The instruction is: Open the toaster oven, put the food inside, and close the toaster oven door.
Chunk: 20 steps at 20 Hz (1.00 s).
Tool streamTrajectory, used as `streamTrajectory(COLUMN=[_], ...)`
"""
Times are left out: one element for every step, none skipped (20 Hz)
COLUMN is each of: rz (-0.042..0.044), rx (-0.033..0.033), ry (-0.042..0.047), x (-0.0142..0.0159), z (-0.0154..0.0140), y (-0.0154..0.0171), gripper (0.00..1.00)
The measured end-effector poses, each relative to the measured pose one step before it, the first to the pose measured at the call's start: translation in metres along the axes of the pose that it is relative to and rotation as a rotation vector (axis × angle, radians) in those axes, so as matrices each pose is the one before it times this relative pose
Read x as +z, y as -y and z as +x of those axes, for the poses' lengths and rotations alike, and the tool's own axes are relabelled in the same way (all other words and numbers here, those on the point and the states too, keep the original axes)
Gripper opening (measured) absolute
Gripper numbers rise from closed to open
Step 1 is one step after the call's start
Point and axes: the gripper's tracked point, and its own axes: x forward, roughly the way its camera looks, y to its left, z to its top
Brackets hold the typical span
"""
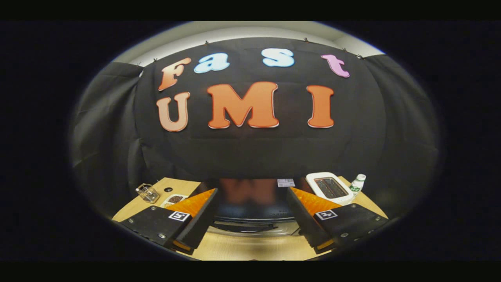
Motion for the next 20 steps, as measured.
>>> streamTrajectory(rz=[-0.00277,-0.00746,-0.00759,-0.00881,-0.0091,-0.00948,-0.00414,0.00358,0.00745,0.00032,-0.00484,-0.00463,0.00271,0.00618,0.00685,-0.0286,0.01327,0.02136,-0.00755,-0.00893], rx=[-0.00495,0.00074,0.00313,0.00588,-0.0003,-0.00086,0.00009,-0.00635,-0.00284,-0.00626,-0.00783,0.00628,0.00161,0.00553,0.00607,-0.00543,0.014,0.00804,0.00392,0.00229], ry=[-0.02319,-0.0216,-0.02299,-0.01543,-0.01495,-0.01632,-0.01452,-0.02363,-0.02313,0.01734,0.02061,-0.01587,0.02821,0.00195,0.01597,0.01149,-0.00329,0.02091,-0.00046,0.00426], x=[-0.01085,-0.01034,-0.00958,-0.00796,-0.00594,-0.00767,-0.00701,-0.00894,-0.00967,0.00267,-0.00077,-0.0055,0.00132,-0.00347,0.00122,-0.00398,-0.00321,-0.00068,-0.00392,-0.00167], z=[0.00834,0.00705,0.0066,0.00469,0.00501,0.0052,0.00445,0.00314,0.00219,-0.00356,0.00023,-0.00511,-0.00474,-0.00058,-0.00508,-0.00242,-0.00275,-0.00739,-0.00503,-0.00686], y=[-0.00201,-0.00452,-0.00523,-0.00462,-0.00394,-0.00247,-0.00273,-0.00071,-0.0012,0.00038,0.00168,-0.00225,-0.00006,0.00114,-0.00029,0.00445,-0.00008,-0.00245,0.00215,-0.00001], gripper=[1.0,1.0,1.0,1.0,1.0,1.0,1.0,1.0,1.0,1.0,1.0,1.0,1.0,1.0,0.99,0.99,0.97,0.93,0.9,0.87])
